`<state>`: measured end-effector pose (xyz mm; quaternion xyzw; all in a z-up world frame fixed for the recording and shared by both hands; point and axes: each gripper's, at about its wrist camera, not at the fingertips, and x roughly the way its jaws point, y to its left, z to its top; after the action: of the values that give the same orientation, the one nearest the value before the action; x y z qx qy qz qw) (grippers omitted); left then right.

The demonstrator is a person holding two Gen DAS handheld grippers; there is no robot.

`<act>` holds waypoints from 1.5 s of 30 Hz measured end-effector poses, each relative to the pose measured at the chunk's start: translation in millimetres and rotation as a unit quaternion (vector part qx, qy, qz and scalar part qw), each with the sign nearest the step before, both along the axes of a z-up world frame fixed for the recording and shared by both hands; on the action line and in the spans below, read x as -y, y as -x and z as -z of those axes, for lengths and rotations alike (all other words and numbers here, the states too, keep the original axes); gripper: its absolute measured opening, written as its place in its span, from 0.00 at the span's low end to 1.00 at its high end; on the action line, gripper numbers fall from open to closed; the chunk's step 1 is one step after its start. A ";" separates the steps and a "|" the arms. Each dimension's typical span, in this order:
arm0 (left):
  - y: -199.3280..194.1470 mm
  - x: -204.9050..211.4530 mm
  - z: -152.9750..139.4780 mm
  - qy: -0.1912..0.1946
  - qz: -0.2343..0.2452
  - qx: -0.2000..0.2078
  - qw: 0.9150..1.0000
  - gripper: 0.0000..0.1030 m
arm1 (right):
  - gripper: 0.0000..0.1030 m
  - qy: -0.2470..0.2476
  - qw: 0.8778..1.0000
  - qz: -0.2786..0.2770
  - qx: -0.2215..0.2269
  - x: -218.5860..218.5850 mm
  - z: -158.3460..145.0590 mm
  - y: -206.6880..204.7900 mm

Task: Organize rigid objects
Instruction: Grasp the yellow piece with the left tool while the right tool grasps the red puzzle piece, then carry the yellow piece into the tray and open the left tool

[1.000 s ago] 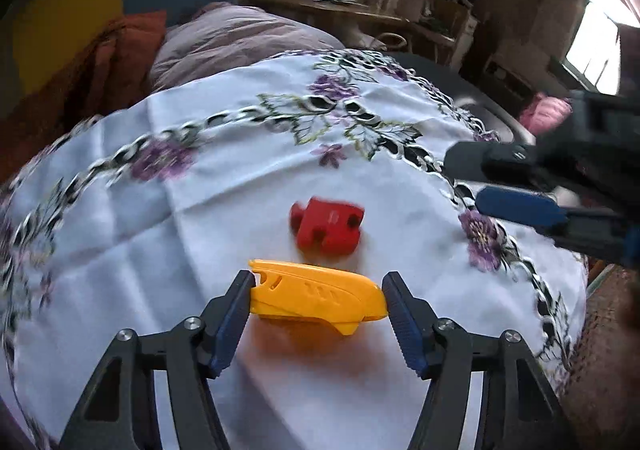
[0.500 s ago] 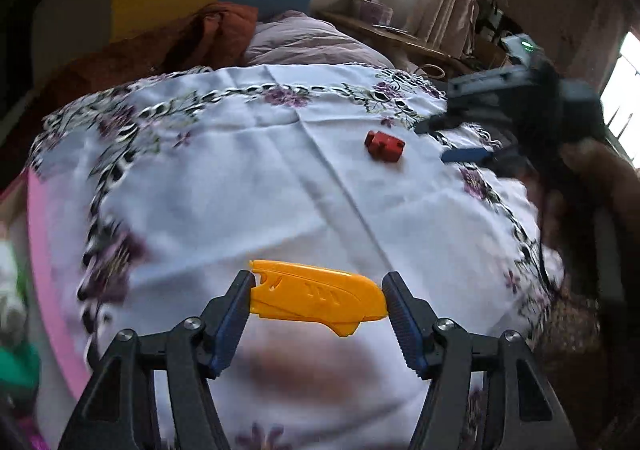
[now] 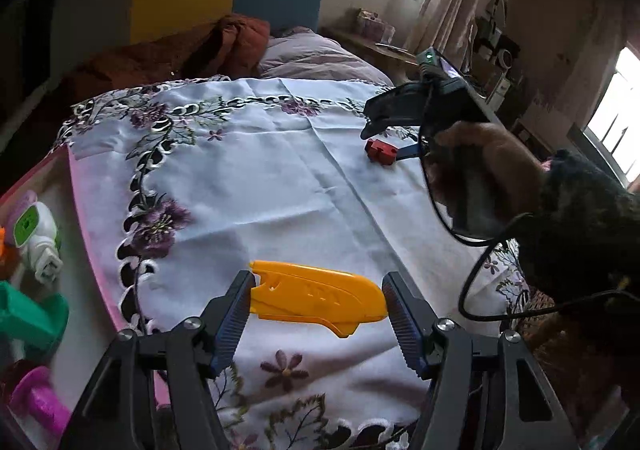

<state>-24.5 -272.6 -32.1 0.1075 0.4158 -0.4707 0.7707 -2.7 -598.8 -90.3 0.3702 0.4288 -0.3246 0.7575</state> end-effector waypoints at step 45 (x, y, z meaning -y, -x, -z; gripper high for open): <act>-12.9 -104.7 -56.4 0.051 -0.130 0.031 0.990 0.64 | 0.48 0.098 0.955 -0.273 -0.061 -101.9 1.3 -25.3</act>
<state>-11.5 -167.9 24.3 0.0274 0.3776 -0.3833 0.8425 22.6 -496.9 -91.6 0.1429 0.5248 -0.1680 0.8221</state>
